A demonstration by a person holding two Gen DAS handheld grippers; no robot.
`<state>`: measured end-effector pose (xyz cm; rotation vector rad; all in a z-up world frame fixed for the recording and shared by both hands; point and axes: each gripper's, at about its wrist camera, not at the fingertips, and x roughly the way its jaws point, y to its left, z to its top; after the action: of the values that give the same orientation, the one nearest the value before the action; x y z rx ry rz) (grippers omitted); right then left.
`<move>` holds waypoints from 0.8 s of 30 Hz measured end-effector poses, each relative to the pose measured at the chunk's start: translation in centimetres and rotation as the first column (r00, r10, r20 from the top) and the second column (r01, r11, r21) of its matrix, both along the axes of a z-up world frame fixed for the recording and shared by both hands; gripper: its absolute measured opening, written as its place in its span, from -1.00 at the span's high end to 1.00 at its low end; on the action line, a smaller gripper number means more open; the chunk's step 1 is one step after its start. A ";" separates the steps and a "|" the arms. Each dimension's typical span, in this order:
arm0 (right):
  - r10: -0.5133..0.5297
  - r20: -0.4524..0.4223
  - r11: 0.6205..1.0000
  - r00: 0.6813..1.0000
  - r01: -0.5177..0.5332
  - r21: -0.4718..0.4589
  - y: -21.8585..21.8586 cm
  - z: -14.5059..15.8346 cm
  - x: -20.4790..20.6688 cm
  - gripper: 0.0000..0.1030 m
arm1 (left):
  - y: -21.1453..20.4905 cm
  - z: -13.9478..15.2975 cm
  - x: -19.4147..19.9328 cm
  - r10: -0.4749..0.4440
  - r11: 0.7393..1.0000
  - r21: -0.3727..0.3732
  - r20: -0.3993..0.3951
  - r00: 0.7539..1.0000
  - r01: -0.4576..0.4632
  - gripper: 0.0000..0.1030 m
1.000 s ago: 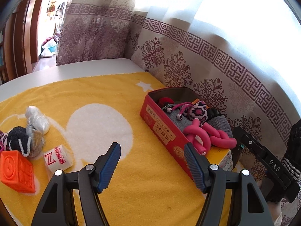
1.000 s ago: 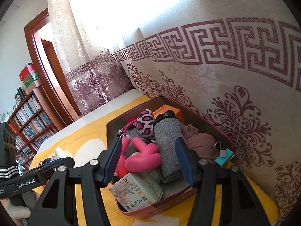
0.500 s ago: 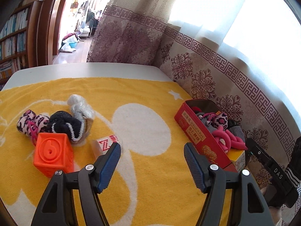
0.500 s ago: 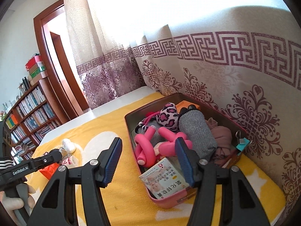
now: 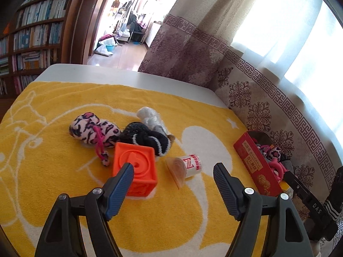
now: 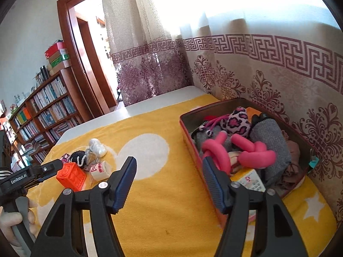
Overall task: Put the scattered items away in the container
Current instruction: 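Withdraw both grippers from the tin box toward the orange cube and paper cup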
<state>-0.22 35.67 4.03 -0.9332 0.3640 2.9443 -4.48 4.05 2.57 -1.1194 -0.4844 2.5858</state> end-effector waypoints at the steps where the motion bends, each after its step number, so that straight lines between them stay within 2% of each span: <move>1: 0.013 0.007 1.000 1.000 -0.013 -0.001 -0.4 -0.1 -0.3 -0.32 | -0.8 -0.2 0.1 0.014 1.000 -0.002 0.005 1.000 -0.014 -0.52; 5: 0.069 0.037 0.998 0.997 -0.069 -0.008 -2.3 -0.6 -1.3 -0.34 | -3.2 -1.3 0.3 0.066 0.998 0.000 0.034 0.997 -0.066 -0.52; 11: 0.157 0.089 0.987 0.984 -0.159 0.013 -5.5 -1.4 -3.2 -0.35 | -4.9 -2.6 0.6 0.095 0.995 0.020 0.063 0.993 -0.097 -0.52; 16: 0.228 0.132 0.973 0.965 -0.230 -0.003 -7.7 -1.8 -5.1 -0.35 | -4.9 -3.5 0.5 0.093 0.995 0.039 0.074 0.993 -0.097 -0.52; 20: 0.267 0.166 0.963 0.949 -0.270 0.000 -9.4 -2.3 -6.9 -0.35 | -4.1 -4.6 0.3 0.073 0.997 0.029 0.103 0.992 -0.076 -0.52; 24: 0.296 0.194 0.953 0.935 -0.304 0.012 -11.0 -2.9 -8.6 -0.35 | -4.0 -4.6 0.5 0.068 0.997 0.026 0.097 0.993 -0.070 -0.52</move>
<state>-8.80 24.66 1.16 -1.3644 0.1632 3.0715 -4.02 0.07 -2.08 -1.2425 -0.5907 2.5833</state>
